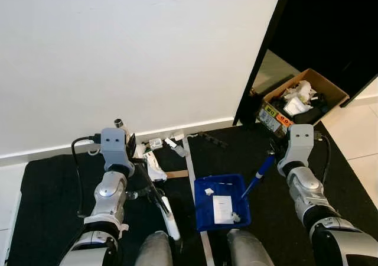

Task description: Sweep floor

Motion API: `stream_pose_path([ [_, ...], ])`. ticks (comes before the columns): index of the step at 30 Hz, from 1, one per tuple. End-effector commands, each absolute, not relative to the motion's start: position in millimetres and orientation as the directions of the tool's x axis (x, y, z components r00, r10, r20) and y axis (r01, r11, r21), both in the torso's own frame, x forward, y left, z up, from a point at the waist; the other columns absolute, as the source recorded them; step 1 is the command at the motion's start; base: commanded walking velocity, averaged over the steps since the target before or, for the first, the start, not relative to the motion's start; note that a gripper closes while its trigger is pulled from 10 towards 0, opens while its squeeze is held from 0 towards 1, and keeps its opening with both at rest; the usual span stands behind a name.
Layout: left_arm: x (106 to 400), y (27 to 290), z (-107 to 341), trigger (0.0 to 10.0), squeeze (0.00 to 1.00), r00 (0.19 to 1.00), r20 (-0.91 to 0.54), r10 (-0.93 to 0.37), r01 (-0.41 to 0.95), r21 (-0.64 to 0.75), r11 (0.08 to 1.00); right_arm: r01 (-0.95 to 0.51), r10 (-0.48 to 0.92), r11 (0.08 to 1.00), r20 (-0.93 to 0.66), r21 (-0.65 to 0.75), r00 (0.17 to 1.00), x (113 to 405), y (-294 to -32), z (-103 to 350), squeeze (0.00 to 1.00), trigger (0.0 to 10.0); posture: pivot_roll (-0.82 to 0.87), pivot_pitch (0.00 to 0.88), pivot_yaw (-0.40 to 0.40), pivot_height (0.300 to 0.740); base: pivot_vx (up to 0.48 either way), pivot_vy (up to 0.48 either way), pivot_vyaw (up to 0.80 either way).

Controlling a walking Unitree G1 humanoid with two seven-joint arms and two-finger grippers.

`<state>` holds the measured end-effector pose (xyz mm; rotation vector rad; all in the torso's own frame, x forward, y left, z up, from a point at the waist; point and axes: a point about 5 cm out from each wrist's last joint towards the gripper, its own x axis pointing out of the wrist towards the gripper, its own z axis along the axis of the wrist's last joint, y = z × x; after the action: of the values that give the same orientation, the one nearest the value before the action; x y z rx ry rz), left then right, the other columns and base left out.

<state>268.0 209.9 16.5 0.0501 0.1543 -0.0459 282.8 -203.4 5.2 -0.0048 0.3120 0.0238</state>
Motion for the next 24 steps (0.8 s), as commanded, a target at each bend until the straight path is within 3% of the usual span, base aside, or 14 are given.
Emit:
stream_pose_path([
  [1, 259.3, 201.6, 2.2, 10.0, 0.0, 0.972, -0.229, -0.059, 0.07, 0.041, 0.997, -0.027, 0.026, 1.0, -0.344, 0.003, 0.939, 274.5, -202.5, -3.5, 0.0, 10.0, 0.04, 0.012, -0.04, 0.74, 0.0, 0.0, 0.0],
  [24, 254.1, 203.0, -2.2, 10.0, 0.0, 0.968, -0.245, -0.061, 0.074, 0.043, 0.996, -0.008, 0.006, 1.0, -0.345, -0.005, 0.938, 270.0, -208.7, -5.4, 0.0, 10.0, 0.03, 0.0, -0.028, 0.74, 0.0, 0.0, 0.0],
])
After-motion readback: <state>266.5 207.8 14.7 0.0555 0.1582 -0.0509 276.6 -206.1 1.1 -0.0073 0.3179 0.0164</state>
